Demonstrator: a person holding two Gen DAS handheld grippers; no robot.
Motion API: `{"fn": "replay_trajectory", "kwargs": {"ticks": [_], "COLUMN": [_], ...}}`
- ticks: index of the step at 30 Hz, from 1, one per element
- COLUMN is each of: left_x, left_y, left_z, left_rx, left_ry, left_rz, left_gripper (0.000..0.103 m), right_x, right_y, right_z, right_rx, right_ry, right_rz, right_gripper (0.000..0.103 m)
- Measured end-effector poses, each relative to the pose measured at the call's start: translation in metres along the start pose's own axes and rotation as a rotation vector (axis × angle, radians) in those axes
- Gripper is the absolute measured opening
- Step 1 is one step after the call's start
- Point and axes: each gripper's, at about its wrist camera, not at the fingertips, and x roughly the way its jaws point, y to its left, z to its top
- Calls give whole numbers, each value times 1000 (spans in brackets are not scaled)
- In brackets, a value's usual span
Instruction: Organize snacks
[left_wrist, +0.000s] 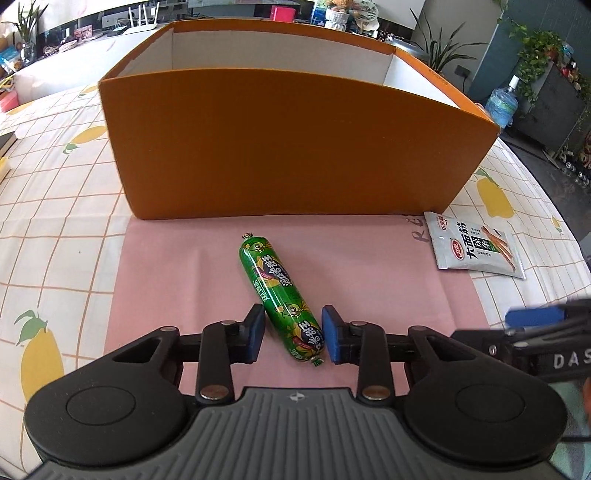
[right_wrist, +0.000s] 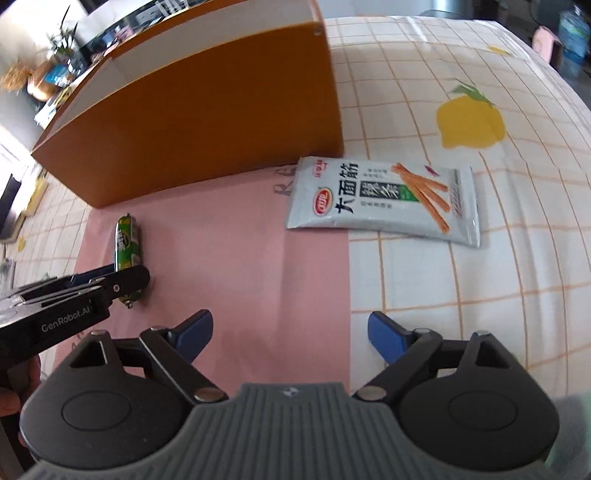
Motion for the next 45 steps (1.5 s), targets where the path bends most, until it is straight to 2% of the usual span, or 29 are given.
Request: {"fn": "replay_trajectory", "kwargs": {"ticks": [2, 7, 9, 10, 16, 19, 23, 27, 29, 34, 40, 45], "left_x": [1, 3, 4, 5, 8, 7, 7, 6, 6, 5, 3, 1], "left_y": [-2, 0, -2, -3, -7, -6, -4, -4, -3, -3, 0, 4], "left_z": [2, 6, 6, 6, 5, 5, 5, 6, 5, 5, 1, -3], "left_rx": [5, 8, 18, 26, 57, 54, 46, 47, 46, 44, 44, 42], "left_ry": [7, 15, 15, 14, 13, 14, 15, 18, 18, 23, 28, 22], "left_rz": [2, 4, 9, 13, 29, 26, 24, 26, 26, 22, 8, -6], "left_gripper": [37, 37, 37, 37, 36, 35, 35, 35, 35, 35, 33, 32], "right_x": [1, -3, -3, -2, 8, 20, 27, 37, 37, 24, 20, 16], "right_y": [5, 0, -6, -9, -30, -38, -47, -56, -57, -33, 4, 21], "right_z": [13, 34, 37, 38, 41, 45, 58, 65, 64, 50, 33, 21], "right_rx": [-101, -313, -424, -471, -695, -750, -712, -596, -556, -555, -521, -333], "right_ry": [22, 21, -3, -7, -21, -12, -2, 44, 52, 86, 141, 139], "right_rz": [-55, -109, -125, -122, -105, -76, 5, 63, 81, 73, 44, 47], "right_gripper": [88, 89, 96, 98, 99, 99, 99, 98, 90, 68, 65, 64]}}
